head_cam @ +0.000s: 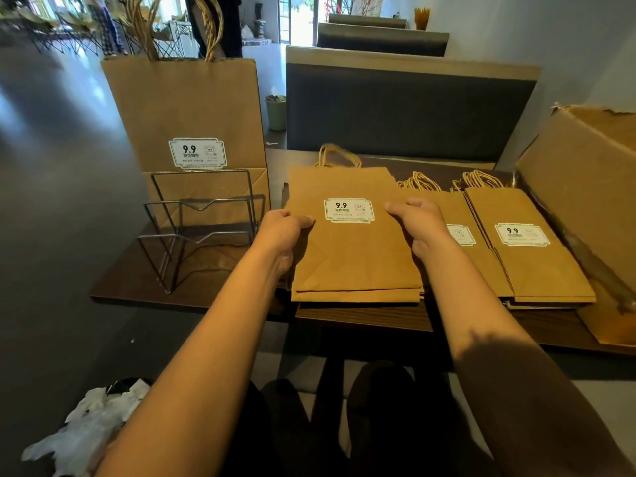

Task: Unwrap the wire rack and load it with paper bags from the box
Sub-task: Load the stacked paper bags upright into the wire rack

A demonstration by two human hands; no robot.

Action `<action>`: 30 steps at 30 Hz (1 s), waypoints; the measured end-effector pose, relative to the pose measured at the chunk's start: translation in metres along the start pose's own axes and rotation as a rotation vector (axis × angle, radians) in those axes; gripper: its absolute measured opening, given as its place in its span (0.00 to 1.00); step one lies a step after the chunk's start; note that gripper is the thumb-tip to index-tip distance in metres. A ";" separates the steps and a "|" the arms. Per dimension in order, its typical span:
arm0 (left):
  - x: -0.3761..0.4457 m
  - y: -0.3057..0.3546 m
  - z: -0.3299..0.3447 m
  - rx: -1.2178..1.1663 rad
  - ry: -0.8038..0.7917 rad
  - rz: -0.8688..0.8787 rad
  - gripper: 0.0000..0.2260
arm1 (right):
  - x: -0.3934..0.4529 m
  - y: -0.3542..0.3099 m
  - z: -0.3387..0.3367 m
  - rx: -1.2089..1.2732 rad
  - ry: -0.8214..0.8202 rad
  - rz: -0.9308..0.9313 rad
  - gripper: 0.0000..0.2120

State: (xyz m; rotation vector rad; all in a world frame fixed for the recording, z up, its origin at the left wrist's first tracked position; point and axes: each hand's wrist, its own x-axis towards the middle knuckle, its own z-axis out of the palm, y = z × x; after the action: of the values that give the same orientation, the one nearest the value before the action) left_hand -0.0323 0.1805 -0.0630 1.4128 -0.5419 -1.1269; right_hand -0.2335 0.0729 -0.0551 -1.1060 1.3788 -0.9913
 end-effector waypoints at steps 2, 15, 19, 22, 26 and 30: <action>-0.003 0.005 0.002 0.027 -0.089 -0.002 0.10 | -0.006 -0.011 -0.006 0.099 -0.049 -0.008 0.25; -0.025 0.075 -0.020 0.133 -0.050 0.604 0.09 | -0.064 -0.103 -0.008 0.081 -0.313 -0.465 0.15; -0.023 0.106 -0.045 0.112 0.069 0.703 0.11 | -0.063 -0.099 0.024 -0.094 -0.363 -0.520 0.11; -0.018 0.119 -0.068 0.152 0.141 0.711 0.11 | -0.053 -0.097 0.056 -0.106 -0.347 -0.622 0.13; -0.009 0.128 -0.098 0.210 0.196 0.697 0.08 | -0.048 -0.105 0.102 -0.083 -0.329 -0.671 0.13; 0.004 0.132 -0.134 0.296 0.323 0.658 0.03 | -0.046 -0.116 0.146 -0.009 -0.353 -0.683 0.16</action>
State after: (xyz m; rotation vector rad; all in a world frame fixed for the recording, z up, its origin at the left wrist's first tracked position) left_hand 0.1224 0.2159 0.0380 1.4691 -0.8785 -0.2940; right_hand -0.0769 0.0931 0.0541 -1.7199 0.7213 -1.1846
